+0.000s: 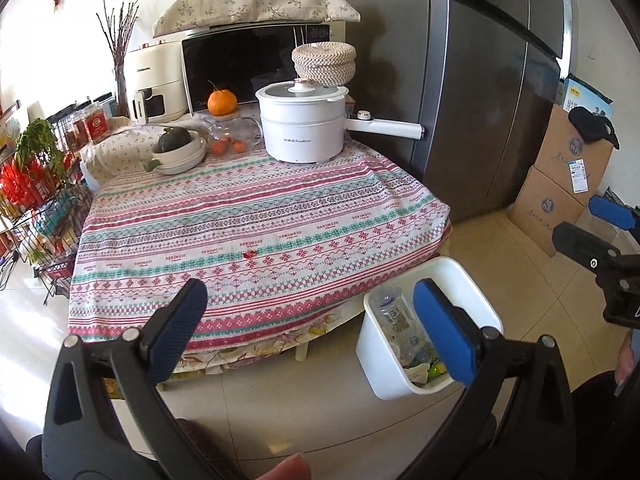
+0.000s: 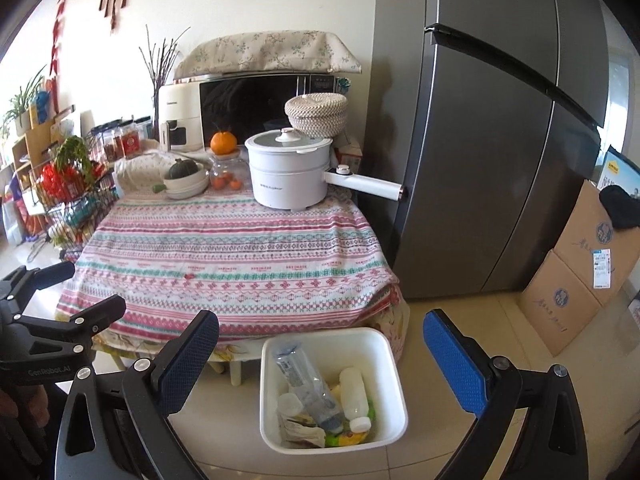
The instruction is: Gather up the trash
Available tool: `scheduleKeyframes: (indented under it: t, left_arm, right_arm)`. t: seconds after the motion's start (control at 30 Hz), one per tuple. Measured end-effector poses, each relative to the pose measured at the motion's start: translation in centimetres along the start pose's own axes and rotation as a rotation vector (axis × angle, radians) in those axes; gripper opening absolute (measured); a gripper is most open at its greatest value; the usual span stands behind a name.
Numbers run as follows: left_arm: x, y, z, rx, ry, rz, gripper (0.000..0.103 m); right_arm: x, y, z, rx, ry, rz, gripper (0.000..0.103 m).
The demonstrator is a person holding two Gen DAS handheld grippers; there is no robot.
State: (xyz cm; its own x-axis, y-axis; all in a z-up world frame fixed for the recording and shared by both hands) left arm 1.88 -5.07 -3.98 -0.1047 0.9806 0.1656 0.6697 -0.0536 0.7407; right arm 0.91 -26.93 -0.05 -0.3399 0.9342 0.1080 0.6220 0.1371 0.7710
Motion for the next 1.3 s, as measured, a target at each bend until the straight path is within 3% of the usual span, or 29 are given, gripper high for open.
scheduleKeyframes:
  t: [1.3]
  left_arm:
    - [-0.23, 0.45, -0.59, -0.006, -0.002, -0.016, 0.102]
  right_arm:
    - [0.61, -0.41, 0.91, 0.014, 0.024, 0.013, 0.103]
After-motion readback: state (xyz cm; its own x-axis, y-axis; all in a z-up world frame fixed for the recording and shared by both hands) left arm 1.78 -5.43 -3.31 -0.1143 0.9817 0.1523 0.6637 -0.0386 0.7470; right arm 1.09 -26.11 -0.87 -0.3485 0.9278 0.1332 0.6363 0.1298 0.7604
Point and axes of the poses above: each gripper's, at about its wrist camera, not at the fingertips, and z roughly the way its jaws point, x to its left, y to its top, the point moved 7 cm from there along z, roughly the way its jaws point, and after that the axes turned 15 degrees about y, right-handed, at the moved point
